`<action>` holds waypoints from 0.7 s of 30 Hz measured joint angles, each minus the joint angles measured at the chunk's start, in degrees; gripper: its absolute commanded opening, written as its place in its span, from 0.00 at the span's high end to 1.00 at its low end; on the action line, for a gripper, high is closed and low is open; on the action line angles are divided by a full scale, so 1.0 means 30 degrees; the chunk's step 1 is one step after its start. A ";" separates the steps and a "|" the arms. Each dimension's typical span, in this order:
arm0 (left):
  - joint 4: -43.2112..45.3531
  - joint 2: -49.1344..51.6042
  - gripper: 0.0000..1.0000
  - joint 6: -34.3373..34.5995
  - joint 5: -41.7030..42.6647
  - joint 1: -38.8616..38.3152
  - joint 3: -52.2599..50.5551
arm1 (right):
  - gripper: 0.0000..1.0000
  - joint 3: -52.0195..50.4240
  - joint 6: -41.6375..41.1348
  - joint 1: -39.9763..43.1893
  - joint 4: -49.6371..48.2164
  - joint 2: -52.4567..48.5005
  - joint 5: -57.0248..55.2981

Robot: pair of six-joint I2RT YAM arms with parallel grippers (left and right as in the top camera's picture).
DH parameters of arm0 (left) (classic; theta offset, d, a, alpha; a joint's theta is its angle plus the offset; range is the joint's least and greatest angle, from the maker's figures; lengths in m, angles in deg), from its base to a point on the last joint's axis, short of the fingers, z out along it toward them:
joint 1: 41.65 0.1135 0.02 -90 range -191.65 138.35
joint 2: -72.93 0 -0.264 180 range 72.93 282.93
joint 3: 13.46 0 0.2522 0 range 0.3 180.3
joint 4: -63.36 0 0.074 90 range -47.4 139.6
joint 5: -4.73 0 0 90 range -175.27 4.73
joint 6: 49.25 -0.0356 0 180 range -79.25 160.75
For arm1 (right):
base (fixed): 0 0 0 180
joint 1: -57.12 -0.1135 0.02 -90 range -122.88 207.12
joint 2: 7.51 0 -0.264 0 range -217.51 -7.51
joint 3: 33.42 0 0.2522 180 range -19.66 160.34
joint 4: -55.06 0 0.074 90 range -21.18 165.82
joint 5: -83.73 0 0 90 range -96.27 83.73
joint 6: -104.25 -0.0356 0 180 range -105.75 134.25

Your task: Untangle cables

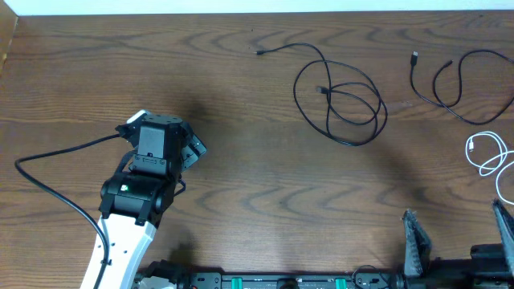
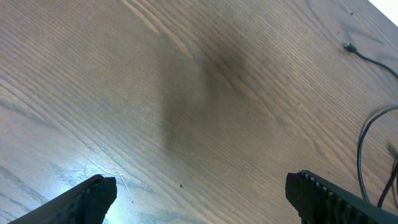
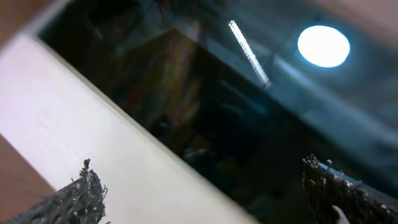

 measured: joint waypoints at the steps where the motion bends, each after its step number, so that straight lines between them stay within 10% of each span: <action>1: 0.0000 0.0000 0.06 0.0000 0.0000 0.0000 0.0000 | 0.01 0.0000 0.0896 0.0000 0.0044 0.0000 -0.0080; 9: 0.0007 0.0000 0.06 0.0000 0.0000 0.0000 0.0000 | 0.01 -0.0022 0.3344 0.0000 0.0299 -0.0117 -0.0408; 21: 0.0000 0.0000 0.06 0.0000 0.0000 0.0000 0.0000 | 0.01 -0.0306 -0.0641 0.0000 0.0189 -0.3249 -0.0517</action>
